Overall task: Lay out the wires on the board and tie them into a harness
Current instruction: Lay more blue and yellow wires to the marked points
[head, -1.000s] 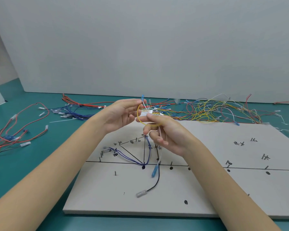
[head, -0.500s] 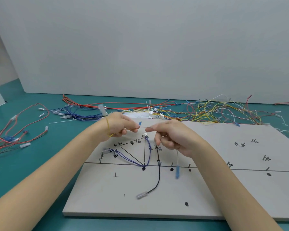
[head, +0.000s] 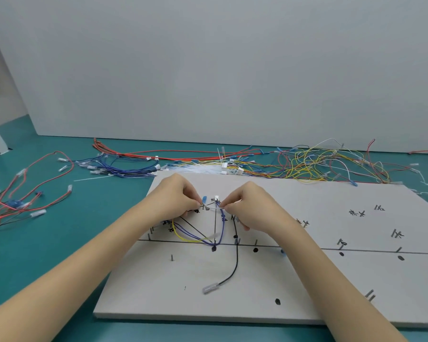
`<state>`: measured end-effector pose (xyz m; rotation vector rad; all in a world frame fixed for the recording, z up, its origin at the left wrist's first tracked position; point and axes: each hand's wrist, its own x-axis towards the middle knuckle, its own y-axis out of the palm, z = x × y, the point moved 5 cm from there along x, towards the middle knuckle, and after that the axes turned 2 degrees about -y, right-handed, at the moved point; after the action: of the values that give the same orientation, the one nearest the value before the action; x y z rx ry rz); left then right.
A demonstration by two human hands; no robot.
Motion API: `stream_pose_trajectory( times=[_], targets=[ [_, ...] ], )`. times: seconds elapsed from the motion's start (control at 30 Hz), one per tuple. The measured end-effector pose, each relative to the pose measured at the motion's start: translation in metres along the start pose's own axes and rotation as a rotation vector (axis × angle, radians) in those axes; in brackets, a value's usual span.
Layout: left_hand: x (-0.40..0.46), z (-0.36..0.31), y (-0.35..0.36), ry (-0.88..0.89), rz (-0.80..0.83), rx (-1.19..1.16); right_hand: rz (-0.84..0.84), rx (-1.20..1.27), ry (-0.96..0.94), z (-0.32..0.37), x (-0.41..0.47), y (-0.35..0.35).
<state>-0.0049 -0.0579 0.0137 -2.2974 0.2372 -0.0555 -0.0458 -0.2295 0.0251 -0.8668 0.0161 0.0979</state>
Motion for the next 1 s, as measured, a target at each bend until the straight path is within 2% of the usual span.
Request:
stream_pose_trajectory(
  times=[0.4, 0.7, 0.8, 1.0],
  targets=[
    [-0.008, -0.007, 0.000, 0.068, 0.006, 0.138, 0.244, -0.171, -0.091, 0.019, -0.019, 0.010],
    [-0.008, -0.005, 0.001, 0.050, 0.029, 0.117, 0.262, -0.200, -0.113, 0.022, -0.031, 0.005],
    [-0.008, -0.005, 0.001, 0.043, 0.038, 0.098, 0.316, -0.179, -0.104, 0.022, -0.033, 0.004],
    [-0.010, 0.000, -0.004, -0.034, 0.190, 0.013, 0.452, -0.172, -0.108, 0.022, -0.037, 0.011]
  ],
)
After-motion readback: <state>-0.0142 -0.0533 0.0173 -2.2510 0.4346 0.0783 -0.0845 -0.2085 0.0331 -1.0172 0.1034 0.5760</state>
